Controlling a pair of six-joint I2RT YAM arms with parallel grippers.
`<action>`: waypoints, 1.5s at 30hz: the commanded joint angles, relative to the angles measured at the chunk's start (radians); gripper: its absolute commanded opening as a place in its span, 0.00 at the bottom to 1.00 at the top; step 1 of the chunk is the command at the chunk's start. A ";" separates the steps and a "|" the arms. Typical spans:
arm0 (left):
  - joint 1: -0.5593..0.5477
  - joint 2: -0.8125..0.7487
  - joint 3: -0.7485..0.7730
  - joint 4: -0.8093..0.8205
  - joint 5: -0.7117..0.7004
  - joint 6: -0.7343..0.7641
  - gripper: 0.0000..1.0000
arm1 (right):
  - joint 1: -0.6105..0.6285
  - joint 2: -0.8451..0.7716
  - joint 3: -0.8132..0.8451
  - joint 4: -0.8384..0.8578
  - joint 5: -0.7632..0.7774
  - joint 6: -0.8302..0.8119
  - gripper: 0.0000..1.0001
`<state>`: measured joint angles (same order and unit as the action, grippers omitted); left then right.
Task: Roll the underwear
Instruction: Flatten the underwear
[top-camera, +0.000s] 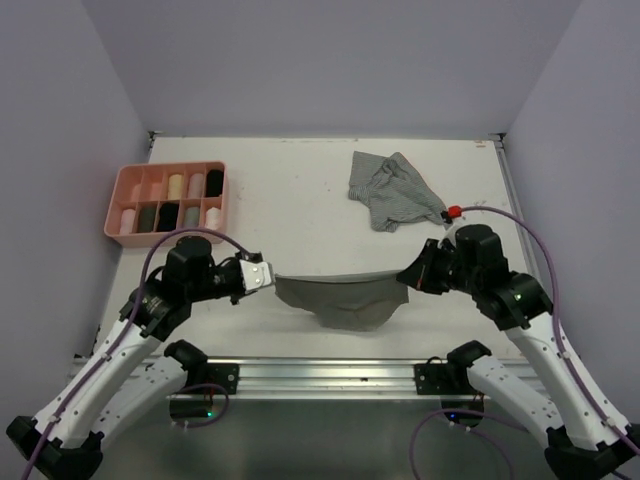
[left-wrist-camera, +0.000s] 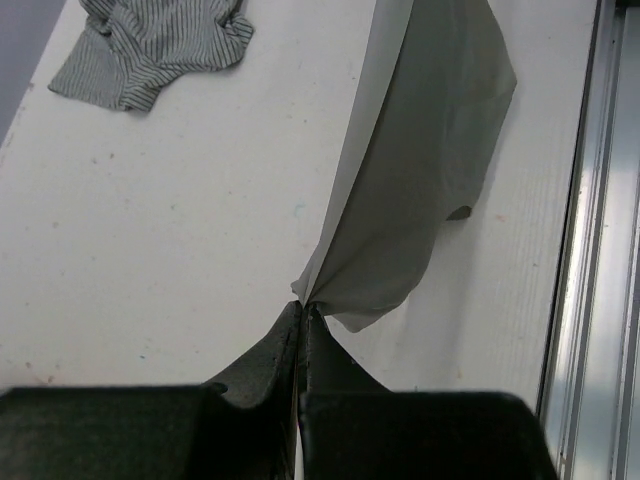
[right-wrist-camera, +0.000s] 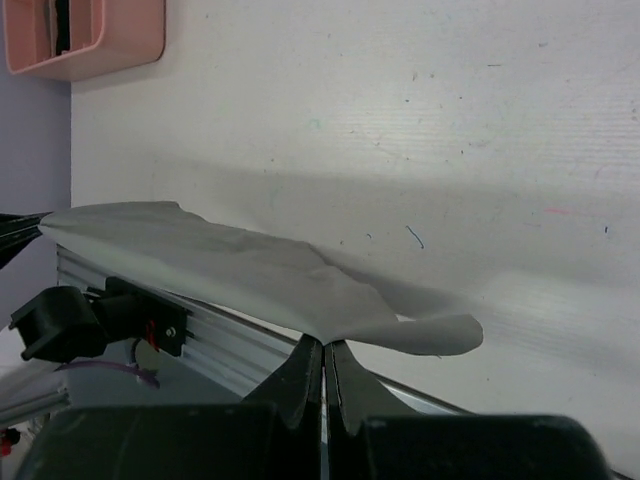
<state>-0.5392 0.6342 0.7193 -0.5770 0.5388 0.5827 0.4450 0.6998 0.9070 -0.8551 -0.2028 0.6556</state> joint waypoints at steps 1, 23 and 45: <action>0.002 0.062 0.031 0.009 0.013 -0.075 0.00 | 0.003 0.116 -0.005 0.034 -0.049 0.012 0.00; 0.172 1.116 0.486 0.456 -0.336 -0.288 0.49 | -0.226 1.038 0.406 0.314 0.042 -0.128 0.52; 0.176 0.867 0.153 0.460 0.150 -0.405 0.45 | -0.140 0.877 0.000 0.407 0.014 -0.175 0.15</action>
<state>-0.3542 1.4582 0.8402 -0.2279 0.6323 0.2501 0.3080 1.5738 0.9150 -0.5438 -0.2245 0.4557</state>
